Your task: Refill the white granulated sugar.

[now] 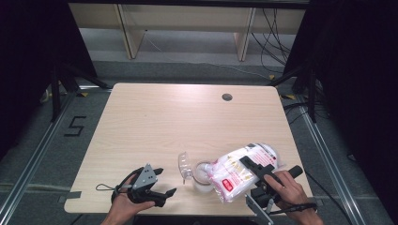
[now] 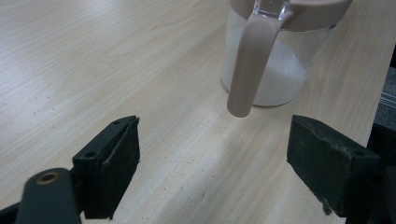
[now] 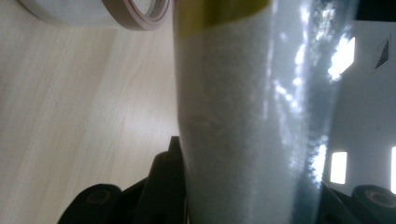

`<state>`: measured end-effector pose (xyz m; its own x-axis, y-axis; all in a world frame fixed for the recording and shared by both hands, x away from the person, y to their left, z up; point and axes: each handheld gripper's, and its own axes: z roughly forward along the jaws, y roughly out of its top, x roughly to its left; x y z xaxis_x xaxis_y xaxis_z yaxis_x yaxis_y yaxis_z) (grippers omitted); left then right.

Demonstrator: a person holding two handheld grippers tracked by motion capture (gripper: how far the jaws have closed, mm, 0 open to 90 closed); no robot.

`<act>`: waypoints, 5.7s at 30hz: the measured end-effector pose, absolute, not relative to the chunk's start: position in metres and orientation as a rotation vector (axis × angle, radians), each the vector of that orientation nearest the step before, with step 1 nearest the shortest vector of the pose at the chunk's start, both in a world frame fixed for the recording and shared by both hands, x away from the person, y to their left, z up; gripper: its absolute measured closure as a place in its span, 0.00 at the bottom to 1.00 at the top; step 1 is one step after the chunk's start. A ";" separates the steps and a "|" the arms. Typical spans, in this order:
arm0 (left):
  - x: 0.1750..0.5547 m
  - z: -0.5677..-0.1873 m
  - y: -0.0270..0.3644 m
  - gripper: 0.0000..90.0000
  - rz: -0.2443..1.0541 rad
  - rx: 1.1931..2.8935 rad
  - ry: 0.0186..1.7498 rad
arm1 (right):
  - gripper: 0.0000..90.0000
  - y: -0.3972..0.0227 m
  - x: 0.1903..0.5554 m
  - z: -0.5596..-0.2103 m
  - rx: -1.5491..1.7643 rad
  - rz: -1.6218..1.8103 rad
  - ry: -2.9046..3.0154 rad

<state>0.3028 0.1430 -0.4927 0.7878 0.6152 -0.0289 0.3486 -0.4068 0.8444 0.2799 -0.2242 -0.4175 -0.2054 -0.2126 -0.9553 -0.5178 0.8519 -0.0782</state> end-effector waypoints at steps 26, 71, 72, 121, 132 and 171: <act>0.302 -0.492 0.143 0.19 0.350 2.025 0.711 | 0.87 -0.235 0.298 -0.439 -0.274 0.628 1.922; 0.302 -0.491 0.143 0.19 0.362 2.026 0.710 | 0.91 -0.249 0.355 -0.472 0.333 1.171 2.009; 0.303 -0.490 0.144 0.19 0.367 2.031 0.705 | 0.91 -0.248 0.356 -0.473 0.335 1.176 2.001; 0.303 -0.491 0.145 0.19 0.367 2.020 0.703 | 0.46 -0.267 0.336 -0.471 0.888 1.239 1.873; 0.302 -0.488 0.145 0.19 0.340 2.000 0.713 | 0.43 -0.273 0.315 -0.464 0.923 1.239 1.860; 0.306 -0.486 0.144 0.19 0.322 1.966 0.757 | 0.35 -0.279 0.268 -0.464 1.027 1.223 1.870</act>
